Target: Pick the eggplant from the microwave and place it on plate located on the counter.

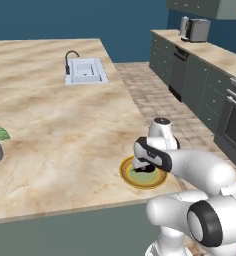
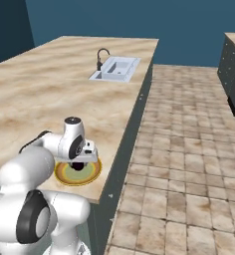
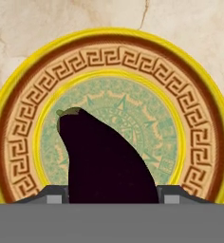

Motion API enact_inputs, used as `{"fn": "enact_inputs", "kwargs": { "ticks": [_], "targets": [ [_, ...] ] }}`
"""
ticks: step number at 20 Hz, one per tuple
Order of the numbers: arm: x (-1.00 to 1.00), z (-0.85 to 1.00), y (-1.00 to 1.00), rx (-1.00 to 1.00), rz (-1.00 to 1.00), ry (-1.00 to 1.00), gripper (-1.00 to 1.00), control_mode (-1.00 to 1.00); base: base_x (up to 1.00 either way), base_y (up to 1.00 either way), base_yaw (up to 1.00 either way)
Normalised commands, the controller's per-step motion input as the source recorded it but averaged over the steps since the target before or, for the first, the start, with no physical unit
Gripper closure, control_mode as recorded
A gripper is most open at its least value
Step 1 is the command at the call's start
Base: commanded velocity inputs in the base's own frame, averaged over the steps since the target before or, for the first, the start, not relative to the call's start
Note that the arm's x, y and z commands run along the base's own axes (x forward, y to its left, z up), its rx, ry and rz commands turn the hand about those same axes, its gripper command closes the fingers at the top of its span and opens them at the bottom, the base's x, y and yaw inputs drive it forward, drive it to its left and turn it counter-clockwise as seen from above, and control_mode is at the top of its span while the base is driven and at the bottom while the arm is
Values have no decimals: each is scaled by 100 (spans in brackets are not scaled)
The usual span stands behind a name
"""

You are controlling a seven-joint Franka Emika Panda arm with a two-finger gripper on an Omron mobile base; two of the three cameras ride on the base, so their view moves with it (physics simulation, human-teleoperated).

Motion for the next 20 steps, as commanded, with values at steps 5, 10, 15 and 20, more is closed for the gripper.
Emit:
{"fn": "enact_inputs", "kwargs": {
  "ticks": [5,10,15,20],
  "targets": [
    [0,0,0,0,0,0,-100,-100,0,0,0],
    [0,0,0,0,0,0,-100,-100,0,0,0],
    [0,0,0,0,0,0,-100,-100,0,0,0],
    [-3,1,-3,0,0,0,-100,-100,0,0,0]
  ]
}}
